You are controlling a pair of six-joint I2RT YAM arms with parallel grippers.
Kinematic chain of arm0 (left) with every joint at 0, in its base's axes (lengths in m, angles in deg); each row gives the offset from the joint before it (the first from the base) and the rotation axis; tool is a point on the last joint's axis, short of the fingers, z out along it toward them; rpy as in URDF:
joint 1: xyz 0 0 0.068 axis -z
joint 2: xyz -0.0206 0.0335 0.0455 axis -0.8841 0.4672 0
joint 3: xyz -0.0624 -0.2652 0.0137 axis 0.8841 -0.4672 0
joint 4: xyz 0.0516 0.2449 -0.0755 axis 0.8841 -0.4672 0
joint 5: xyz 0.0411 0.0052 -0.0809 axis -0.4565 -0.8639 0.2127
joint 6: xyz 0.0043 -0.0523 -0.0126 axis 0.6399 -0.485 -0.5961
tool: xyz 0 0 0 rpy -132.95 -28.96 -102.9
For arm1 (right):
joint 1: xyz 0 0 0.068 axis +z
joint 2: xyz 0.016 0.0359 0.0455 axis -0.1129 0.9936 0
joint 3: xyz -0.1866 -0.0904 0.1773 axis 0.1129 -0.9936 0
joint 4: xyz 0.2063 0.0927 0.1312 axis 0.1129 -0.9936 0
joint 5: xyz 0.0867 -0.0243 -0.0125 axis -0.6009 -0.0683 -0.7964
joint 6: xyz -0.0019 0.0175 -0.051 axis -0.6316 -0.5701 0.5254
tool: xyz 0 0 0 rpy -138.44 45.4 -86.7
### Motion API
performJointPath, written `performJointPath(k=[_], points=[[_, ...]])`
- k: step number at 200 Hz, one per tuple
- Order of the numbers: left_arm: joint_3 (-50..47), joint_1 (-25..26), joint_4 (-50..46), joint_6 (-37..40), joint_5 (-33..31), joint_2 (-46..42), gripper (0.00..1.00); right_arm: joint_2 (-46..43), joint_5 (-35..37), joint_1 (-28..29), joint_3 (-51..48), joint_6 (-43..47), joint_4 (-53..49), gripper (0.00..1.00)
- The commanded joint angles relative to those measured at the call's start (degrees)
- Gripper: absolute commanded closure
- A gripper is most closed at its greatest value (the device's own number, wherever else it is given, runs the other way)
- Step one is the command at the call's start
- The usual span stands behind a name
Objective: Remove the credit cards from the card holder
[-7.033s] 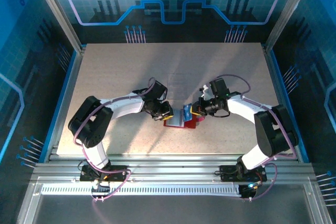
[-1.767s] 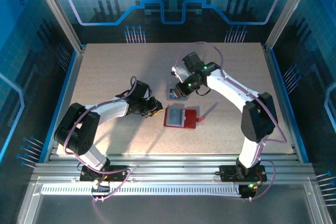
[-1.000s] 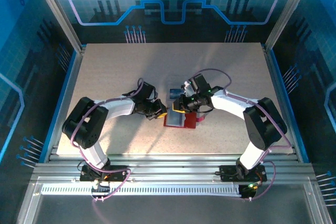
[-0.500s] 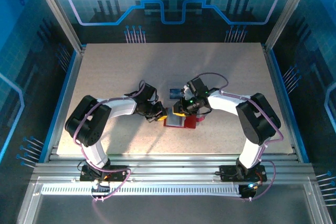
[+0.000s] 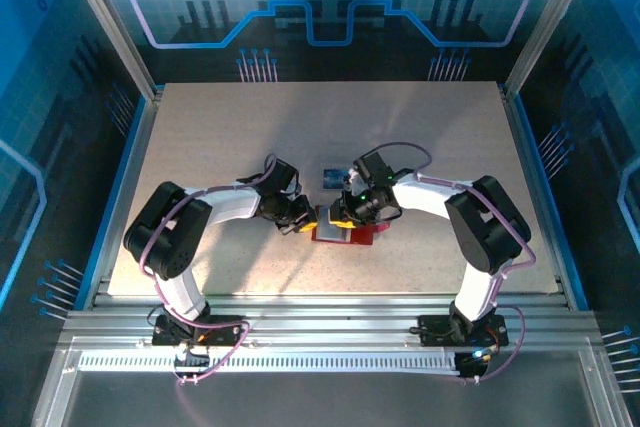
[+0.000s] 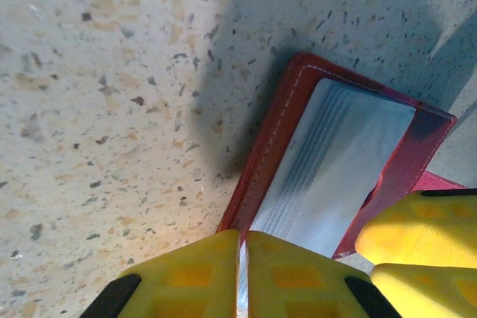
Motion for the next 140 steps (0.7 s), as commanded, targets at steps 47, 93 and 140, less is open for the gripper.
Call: performJointPath(k=[47, 93, 140], points=[[2.3, 0.4, -2.7, 2.0, 0.7, 1.5, 0.88, 1.5, 1.4, 0.8, 1.3, 1.5, -2.7, 0.69], [1.8, 0.6, -2.7, 1.9, 0.6, 1.4, 0.88, 1.6, 2.3, 0.8, 2.1, 2.4, -4.5, 0.68], [0.7, 0.7, -2.3, 1.8, 0.7, 1.5, 0.88, 1.8, 3.7, 0.8, 2.5, 3.4, -6.0, 0.67]])
